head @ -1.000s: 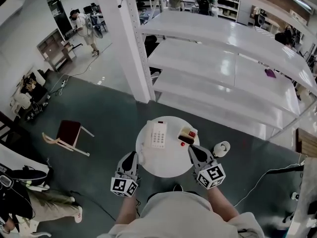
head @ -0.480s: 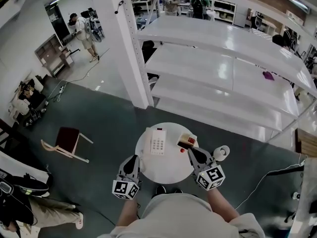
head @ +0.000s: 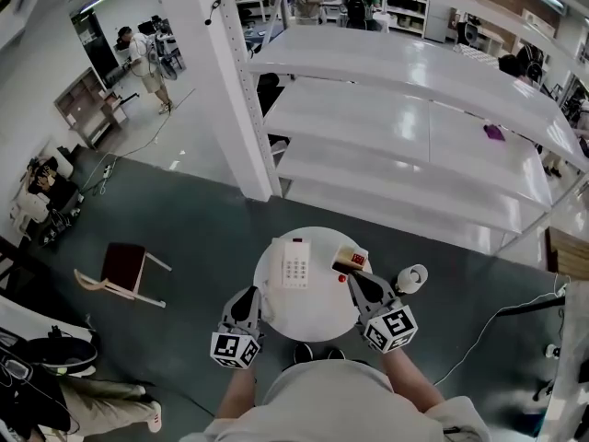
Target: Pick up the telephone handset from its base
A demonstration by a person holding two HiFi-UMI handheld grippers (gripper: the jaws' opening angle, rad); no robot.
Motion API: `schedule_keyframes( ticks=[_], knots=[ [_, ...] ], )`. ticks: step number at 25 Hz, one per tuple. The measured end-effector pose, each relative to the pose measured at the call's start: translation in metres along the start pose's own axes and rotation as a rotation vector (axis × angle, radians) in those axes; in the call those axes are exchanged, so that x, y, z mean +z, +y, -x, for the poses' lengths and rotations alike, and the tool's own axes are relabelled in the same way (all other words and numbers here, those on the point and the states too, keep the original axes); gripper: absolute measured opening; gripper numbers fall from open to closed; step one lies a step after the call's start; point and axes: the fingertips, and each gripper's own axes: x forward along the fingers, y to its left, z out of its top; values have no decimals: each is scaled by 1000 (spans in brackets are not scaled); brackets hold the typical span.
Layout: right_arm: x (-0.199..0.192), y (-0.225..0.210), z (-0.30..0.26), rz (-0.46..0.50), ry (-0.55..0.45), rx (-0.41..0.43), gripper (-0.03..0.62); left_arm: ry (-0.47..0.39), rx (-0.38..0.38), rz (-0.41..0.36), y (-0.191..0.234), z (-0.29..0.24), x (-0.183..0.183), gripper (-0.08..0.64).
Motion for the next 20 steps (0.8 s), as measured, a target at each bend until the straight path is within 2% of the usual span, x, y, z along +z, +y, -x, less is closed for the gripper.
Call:
schedule_keyframes(
  ticks=[11,20],
  knots=[
    [-2,4,-10,6,15,-22,9,17,-17,28,13,-6,-7,28],
    [-3,9,-13,-1,20,-29,9,75,-27,24,16,-4,-25,28]
  ],
)
